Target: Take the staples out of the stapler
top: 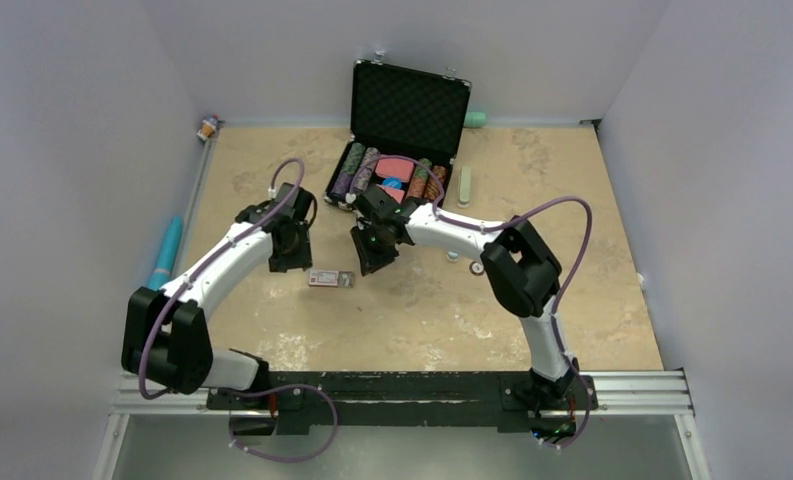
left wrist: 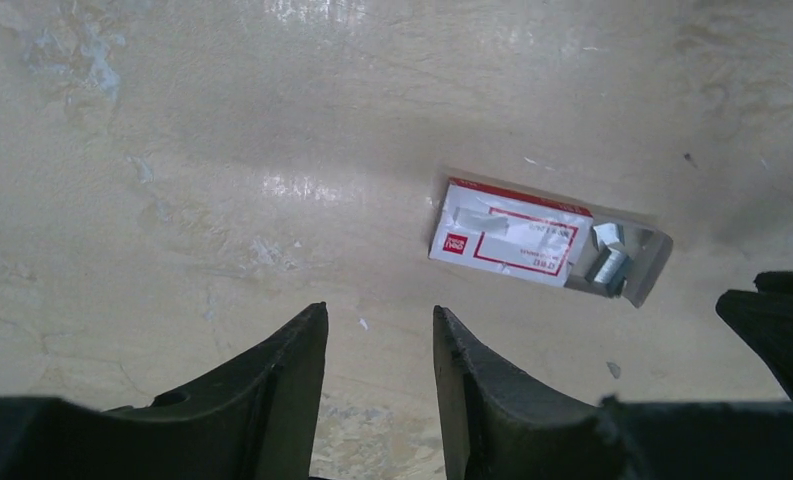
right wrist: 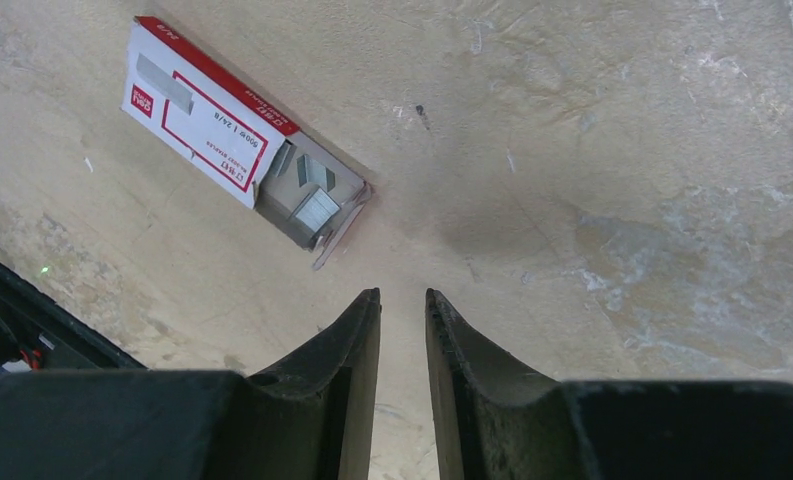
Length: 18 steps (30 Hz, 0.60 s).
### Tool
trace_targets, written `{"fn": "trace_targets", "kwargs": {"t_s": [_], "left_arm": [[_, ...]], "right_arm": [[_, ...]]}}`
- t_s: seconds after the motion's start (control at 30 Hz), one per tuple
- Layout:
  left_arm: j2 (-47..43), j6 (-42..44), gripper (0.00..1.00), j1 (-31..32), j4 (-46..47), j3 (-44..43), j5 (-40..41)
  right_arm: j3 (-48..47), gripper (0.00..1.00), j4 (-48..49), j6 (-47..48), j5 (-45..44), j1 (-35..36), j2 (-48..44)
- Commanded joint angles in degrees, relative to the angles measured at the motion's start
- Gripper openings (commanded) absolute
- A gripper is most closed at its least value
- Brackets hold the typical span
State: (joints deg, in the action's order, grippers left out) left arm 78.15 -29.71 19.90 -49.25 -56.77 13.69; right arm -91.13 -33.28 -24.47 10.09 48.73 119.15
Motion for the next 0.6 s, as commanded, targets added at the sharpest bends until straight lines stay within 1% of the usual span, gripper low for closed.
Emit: {"fn": "trace_targets", "kwargs": {"t_s": [0.0, 0.2, 0.4, 0.53, 0.57], "left_arm": [[3.4, -3.47, 0.45, -3.38, 3.04, -1.52, -1.24], [8.0, -5.36, 0.36, -6.01, 5.31, 0.62, -2.68], [11.9, -3.47, 0.32, -7.32, 6.73, 1.23, -3.6], [13.96, -2.29, 0.24, -7.42, 7.2, 0.64, -4.06], [14.12, -2.14, 0.23, -7.42, 7.44, 0.56, -4.25]], "right_arm": [[-3.72, 0.27, -1.11, 0.89, 1.69, -0.04, 0.64], [-5.56, 0.25, -2.55, 0.59, 1.3, -0.08, 2.64], [-5.63, 0.24, -2.64, 0.21, 1.88, -0.12, 3.63], [-4.68, 0.24, -1.57, 0.3, 3.22, -0.04, 3.65], [-4.49, 0.24, -1.24, 0.23, 3.61, -0.04, 3.63]]}}
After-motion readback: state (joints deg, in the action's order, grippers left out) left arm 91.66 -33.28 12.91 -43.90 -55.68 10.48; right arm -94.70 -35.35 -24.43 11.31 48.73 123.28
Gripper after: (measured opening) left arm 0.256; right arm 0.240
